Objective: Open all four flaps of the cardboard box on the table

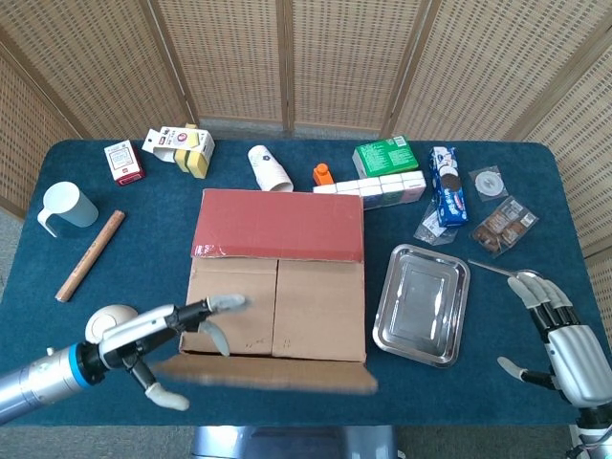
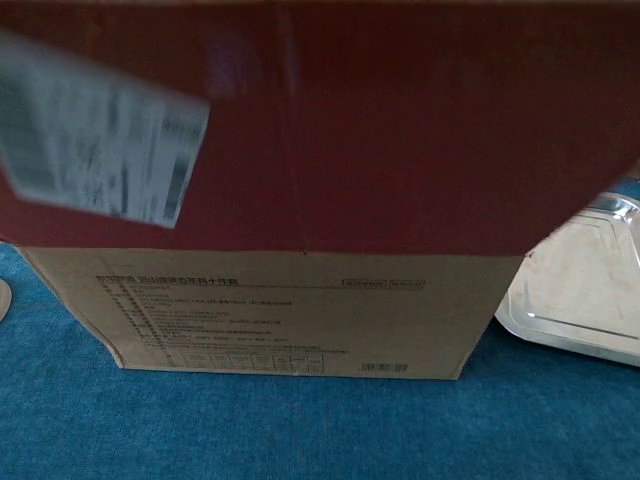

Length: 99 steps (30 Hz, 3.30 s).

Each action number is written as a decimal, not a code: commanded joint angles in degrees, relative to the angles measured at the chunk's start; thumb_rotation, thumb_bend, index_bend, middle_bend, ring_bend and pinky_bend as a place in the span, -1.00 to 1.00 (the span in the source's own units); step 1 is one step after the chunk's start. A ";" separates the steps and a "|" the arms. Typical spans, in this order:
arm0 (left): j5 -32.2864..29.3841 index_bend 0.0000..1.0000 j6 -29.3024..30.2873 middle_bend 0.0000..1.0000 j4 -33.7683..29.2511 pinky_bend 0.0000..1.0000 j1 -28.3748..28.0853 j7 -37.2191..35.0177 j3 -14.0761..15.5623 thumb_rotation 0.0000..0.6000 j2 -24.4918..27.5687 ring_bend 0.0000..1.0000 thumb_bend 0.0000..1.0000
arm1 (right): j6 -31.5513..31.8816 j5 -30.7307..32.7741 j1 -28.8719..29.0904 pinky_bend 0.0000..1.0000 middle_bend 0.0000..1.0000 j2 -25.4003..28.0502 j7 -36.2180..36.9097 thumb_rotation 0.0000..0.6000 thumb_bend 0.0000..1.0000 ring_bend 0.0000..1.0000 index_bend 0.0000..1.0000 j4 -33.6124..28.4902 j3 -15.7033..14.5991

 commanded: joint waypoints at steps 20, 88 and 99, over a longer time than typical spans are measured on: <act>-9.23 -1.00 3.33 -1.00 2.27 -0.37 10.00 37.41 4.61 1.00 -1.26 -1.00 -0.71 | -0.29 0.20 0.26 -1.00 -1.00 -0.23 -0.17 1.00 -1.00 -1.00 -1.00 0.31 0.22; -27.85 -0.99 21.00 -1.00 44.10 -0.82 42.10 62.63 -0.37 1.00 -24.17 -1.00 -0.70 | -25.43 23.96 32.87 -1.00 -1.00 -28.62 -39.18 1.00 -1.00 -1.00 -1.00 -2.24 19.65; -28.63 -0.99 20.02 -1.00 45.17 -0.81 42.23 61.09 -1.38 1.00 -24.40 -1.00 -0.70 | -21.03 25.31 38.26 -1.00 -1.00 -38.51 -43.61 1.00 -0.77 -1.00 -1.00 7.33 22.27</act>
